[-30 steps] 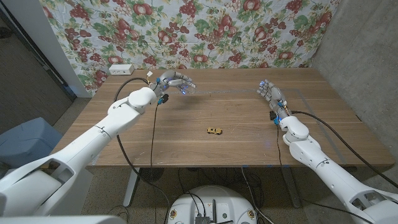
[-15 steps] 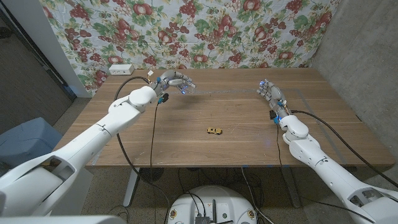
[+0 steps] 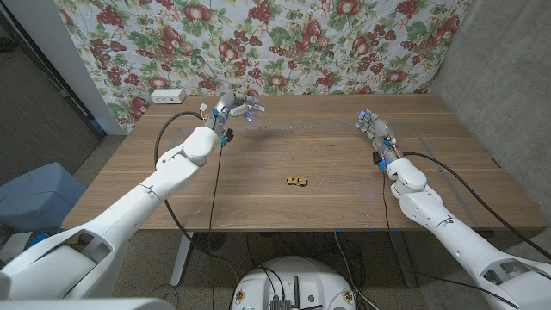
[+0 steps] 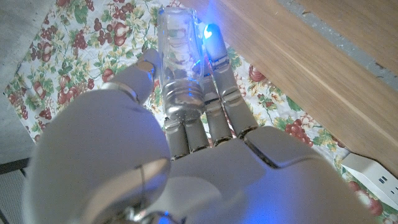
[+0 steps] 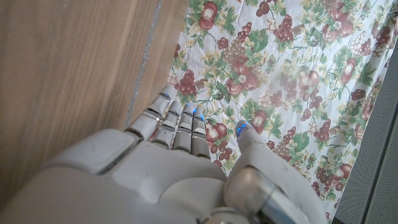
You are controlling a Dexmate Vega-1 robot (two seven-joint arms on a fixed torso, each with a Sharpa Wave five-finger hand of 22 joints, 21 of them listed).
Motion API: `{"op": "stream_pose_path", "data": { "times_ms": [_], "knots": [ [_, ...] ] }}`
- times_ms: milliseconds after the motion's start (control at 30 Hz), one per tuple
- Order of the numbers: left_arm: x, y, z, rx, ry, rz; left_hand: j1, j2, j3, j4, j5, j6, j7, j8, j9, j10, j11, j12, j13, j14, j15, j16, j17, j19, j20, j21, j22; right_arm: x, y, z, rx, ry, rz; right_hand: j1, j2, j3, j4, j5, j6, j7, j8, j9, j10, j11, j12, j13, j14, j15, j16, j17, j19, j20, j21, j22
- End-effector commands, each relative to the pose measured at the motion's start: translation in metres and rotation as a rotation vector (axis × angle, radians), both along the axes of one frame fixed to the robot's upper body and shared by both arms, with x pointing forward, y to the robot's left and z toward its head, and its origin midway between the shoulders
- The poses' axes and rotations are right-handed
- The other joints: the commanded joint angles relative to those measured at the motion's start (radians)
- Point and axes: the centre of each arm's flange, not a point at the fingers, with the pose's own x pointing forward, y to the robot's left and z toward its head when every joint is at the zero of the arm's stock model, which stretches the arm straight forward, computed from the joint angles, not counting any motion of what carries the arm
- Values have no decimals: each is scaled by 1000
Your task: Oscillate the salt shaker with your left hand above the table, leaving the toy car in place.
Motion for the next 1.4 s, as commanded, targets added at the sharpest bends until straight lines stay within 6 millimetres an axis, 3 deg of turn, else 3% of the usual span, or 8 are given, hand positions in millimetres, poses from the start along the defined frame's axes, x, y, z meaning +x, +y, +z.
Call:
{"op": "stream_pose_path", "data": {
  "times_ms": [33, 267, 633, 1400],
  "knots": [
    [-14, 7, -13, -195, -167, 47, 165, 176, 53, 55, 6, 7, -7, -3, 4, 5, -4, 4, 5, 307, -320, 6, 4, -23, -157, 5, -1, -2, 1, -1, -8, -2, -1, -5, -1, 8, 1, -1, 7, -1, 3, 3, 7, -3, 7, 2, 2, -1, 7, 0, 7, 0, -2, 5],
    [-16, 9, -20, -295, -234, 59, 165, 175, 53, 55, 6, 6, -9, -4, 4, 0, -5, 1, 5, 306, -321, 5, 5, -27, -158, 12, -3, -3, 2, -1, -6, 0, -1, -6, -1, 9, 1, -1, 7, 0, 3, 3, 8, -4, 8, 2, 1, -2, 7, 0, 7, 0, -4, 5],
    [-13, 11, -21, -307, -234, 57, 163, 175, 53, 56, 6, 3, -9, -6, 5, -2, 0, 0, 4, 307, -321, 4, 5, -33, -158, 18, -5, -2, 5, 2, -8, -1, -3, -7, -1, 10, 0, -1, 7, -1, 3, 4, 7, -3, 7, 2, 2, -1, 7, 0, 8, 0, -8, 5],
    [4, 8, 1, 2, 51, 31, 162, 174, 53, 55, 7, 5, -11, -6, 6, 6, -4, 2, 4, 310, -320, 4, 6, -39, -157, 38, -10, 1, 8, 6, -8, 4, -10, -10, -1, 12, -1, -1, 8, -1, 3, 4, 7, -2, 7, 2, 0, -2, 7, -1, 11, 0, -14, 5]
  ]
}}
